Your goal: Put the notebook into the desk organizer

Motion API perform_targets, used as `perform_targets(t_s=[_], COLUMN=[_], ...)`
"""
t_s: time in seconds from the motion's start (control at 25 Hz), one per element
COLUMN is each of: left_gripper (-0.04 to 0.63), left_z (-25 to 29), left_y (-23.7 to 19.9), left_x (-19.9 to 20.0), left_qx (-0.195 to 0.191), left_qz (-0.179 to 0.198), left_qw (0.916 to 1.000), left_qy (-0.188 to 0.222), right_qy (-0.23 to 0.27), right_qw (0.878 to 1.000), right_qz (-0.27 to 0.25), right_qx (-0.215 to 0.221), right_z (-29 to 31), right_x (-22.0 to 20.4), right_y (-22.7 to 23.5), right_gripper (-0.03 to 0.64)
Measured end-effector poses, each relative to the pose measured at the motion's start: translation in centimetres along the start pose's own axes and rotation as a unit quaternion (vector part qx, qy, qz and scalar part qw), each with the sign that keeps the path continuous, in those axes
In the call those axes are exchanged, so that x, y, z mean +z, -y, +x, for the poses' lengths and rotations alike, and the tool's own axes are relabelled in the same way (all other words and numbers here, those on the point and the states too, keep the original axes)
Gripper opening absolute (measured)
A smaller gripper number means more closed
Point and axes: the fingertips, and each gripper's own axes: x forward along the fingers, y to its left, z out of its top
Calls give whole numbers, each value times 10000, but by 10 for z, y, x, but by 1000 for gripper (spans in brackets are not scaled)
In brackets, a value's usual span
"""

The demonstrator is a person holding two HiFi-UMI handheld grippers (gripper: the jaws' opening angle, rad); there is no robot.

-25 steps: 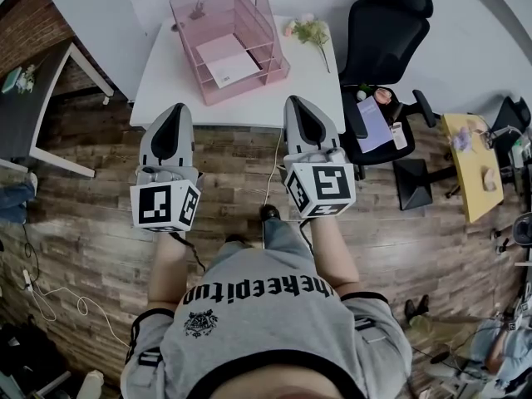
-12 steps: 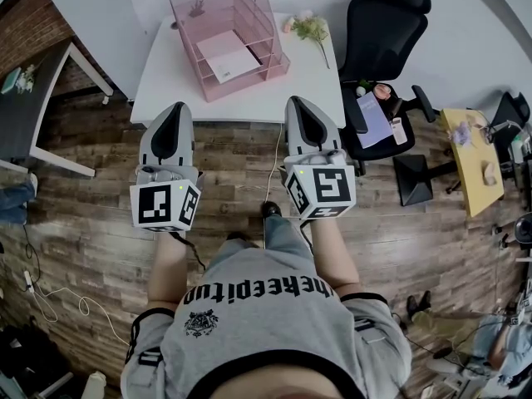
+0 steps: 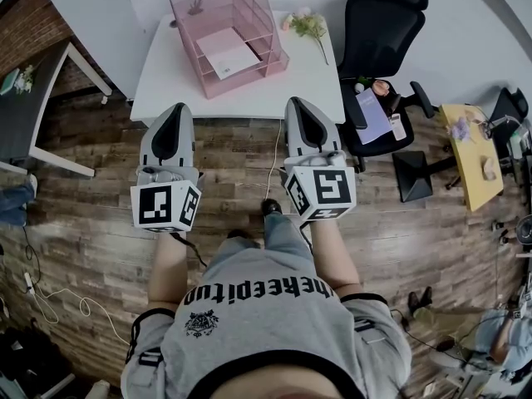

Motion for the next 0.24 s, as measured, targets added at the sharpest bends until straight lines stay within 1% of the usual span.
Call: perform_targets(t_s=[0.24], left_gripper=[5], left_z=[-8], left_y=[-5], left_x=[-1], left_qx=[17], left_qz=[-10], left_qw=[10000], left_qy=[-12], right_qy=[1], right_qw=[10000], right_qz=[29], right_qx=[-1], right_z=[-2], right_x=[-1], right_y=[-7], right_gripper=[2])
